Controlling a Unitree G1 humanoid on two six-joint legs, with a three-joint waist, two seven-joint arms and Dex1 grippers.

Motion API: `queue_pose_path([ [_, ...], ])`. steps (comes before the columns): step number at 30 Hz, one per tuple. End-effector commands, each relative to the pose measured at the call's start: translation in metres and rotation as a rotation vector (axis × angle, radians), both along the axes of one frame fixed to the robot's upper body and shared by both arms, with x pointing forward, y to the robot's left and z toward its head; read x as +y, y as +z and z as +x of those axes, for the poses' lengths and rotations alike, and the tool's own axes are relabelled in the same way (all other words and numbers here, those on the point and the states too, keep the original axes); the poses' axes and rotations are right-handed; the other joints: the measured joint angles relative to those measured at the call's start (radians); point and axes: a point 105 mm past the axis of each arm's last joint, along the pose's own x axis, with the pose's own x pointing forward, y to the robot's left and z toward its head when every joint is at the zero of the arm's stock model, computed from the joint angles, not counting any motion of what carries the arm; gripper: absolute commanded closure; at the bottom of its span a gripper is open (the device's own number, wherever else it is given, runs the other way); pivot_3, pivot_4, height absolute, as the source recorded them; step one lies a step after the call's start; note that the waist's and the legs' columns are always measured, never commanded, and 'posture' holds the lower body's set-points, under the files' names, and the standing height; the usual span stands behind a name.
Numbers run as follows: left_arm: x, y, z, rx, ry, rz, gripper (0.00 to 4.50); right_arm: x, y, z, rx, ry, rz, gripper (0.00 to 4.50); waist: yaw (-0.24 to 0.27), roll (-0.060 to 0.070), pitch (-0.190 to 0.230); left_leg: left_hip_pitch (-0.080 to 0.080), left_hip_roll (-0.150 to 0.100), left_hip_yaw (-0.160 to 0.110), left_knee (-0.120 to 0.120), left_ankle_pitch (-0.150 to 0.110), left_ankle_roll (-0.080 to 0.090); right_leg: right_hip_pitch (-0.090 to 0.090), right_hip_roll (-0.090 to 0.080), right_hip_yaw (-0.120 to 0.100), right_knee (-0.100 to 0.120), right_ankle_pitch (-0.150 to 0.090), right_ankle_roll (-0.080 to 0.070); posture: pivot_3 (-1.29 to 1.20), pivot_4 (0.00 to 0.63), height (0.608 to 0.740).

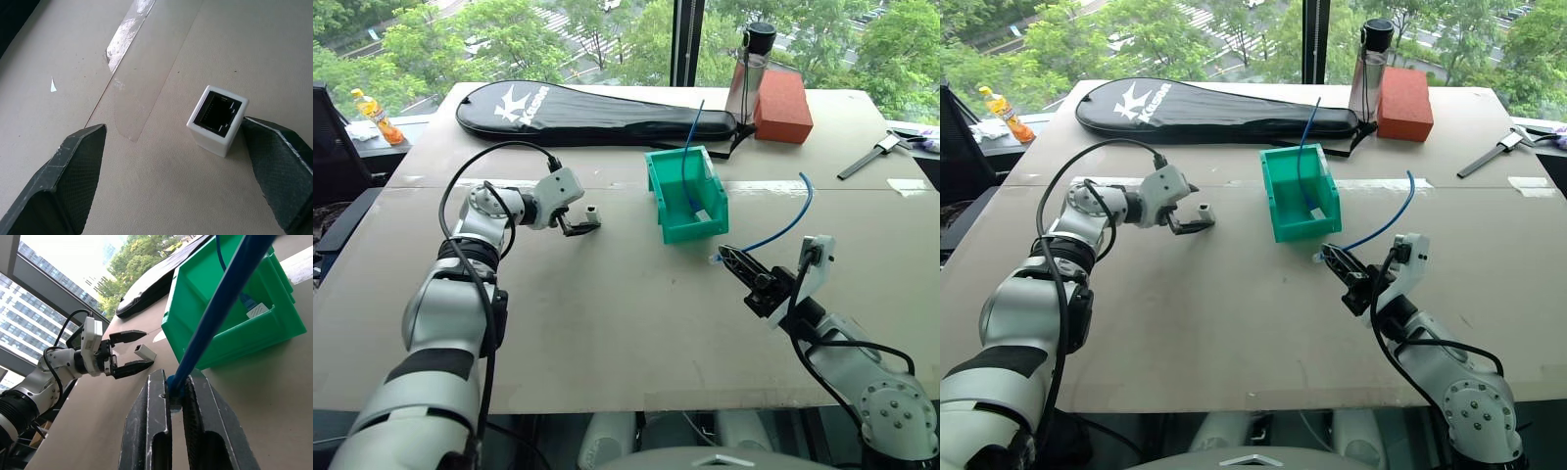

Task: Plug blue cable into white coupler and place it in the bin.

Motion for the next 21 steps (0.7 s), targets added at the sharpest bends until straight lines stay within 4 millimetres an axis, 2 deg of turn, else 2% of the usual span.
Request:
queue_pose_path([
  [1, -0.005, 0.006, 0.002, -0.020, -0.016, -0.007, 0.01, 0.000, 0.012, -0.005, -0.051, -0.003, 0.012, 4.50, 0.000, 0.000, 0.000, 0.000, 0.000, 0.000, 0.000, 0.000, 0.000, 0.000, 0.000, 0.000, 0.000, 0.000, 0.000, 0.00, 0.150, 0.740],
  [3, -0.006, 0.005, 0.002, -0.016, -0.018, -0.013, 0.01, 0.000, 0.012, -0.005, -0.050, -0.004, 0.011, 4.50, 0.000, 0.000, 0.000, 0.000, 0.000, 0.000, 0.000, 0.000, 0.000, 0.000, 0.000, 0.000, 0.000, 0.000, 0.000, 0.00, 0.150, 0.740],
  [6, -0.007, 0.003, 0.001, -0.009, -0.021, -0.021, 0.77, 0.000, 0.011, -0.006, -0.049, -0.004, 0.009, 4.50, 0.000, 0.000, 0.000, 0.000, 0.000, 0.000, 0.000, 0.000, 0.000, 0.000, 0.000, 0.000, 0.000, 0.000, 0.000, 0.00, 0.150, 0.740],
  [8, -0.007, 0.002, 0.001, -0.004, -0.021, -0.028, 1.69, 0.000, 0.011, -0.006, -0.048, -0.005, 0.009, 4.50, -0.001, -0.001, 0.000, 0.000, 0.000, 0.000, 0.000, 0.000, 0.000, 0.000, 0.000, 0.000, 0.000, 0.000, 0.000, 0.00, 0.150, 0.740],
  [9, -0.008, 0.002, 0.000, -0.001, -0.022, -0.033, 2.30, 0.000, 0.011, -0.006, -0.048, -0.005, 0.008, 4.50, -0.002, -0.001, 0.000, 0.000, 0.000, 0.000, 0.000, 0.000, 0.000, 0.000, 0.000, 0.000, 0.000, 0.000, 0.000, 0.00, 0.150, 0.740],
  [10, -0.008, 0.001, 0.000, 0.002, -0.023, -0.036, 2.55, 0.000, 0.011, -0.006, -0.048, -0.005, 0.008, 4.50, -0.002, -0.001, 0.000, 0.000, 0.000, 0.000, 0.000, 0.000, 0.000, 0.000, 0.000, 0.000, 0.000, 0.000, 0.000, 0.00, 0.150, 0.740],
  [13, -0.007, -0.001, -0.002, 0.020, -0.029, -0.050, 3.92, 0.000, 0.011, -0.006, -0.048, -0.004, 0.007, 4.50, -0.003, -0.001, 0.000, 0.000, 0.000, 0.000, 0.000, 0.000, 0.000, 0.000, 0.000, 0.000, 0.000, 0.000, 0.000, 0.00, 0.150, 0.740],
  [14, -0.007, -0.002, -0.003, 0.026, -0.032, -0.058, 4.12, 0.000, 0.011, -0.006, -0.048, -0.003, 0.006, 4.50, -0.003, -0.001, 0.000, 0.000, 0.000, 0.000, 0.000, 0.000, 0.000, 0.000, 0.000, 0.000, 0.000, 0.000, 0.000, 0.00, 0.150, 0.740],
  [18, -0.009, -0.001, -0.008, 0.070, -0.056, -0.135, 4.08, 0.000, 0.011, -0.005, -0.049, -0.003, 0.004, 4.50, -0.003, -0.001, 0.000, 0.000, 0.000, 0.000, 0.000, 0.000, 0.000, 0.000, 0.000, 0.000, 0.000, 0.000, 0.000, 0.00, 0.150, 0.740],
  [21, -0.022, 0.001, -0.019, 0.193, -0.147, -0.272, 4.08, -0.002, 0.011, -0.005, -0.057, -0.006, -0.012, 4.50, -0.003, -0.001, 0.000, 0.000, 0.000, 0.000, 0.000, 0.000, 0.000, 0.000, 0.000, 0.000, 0.000, 0.000, 0.000, 0.00, 0.150, 0.740],
])
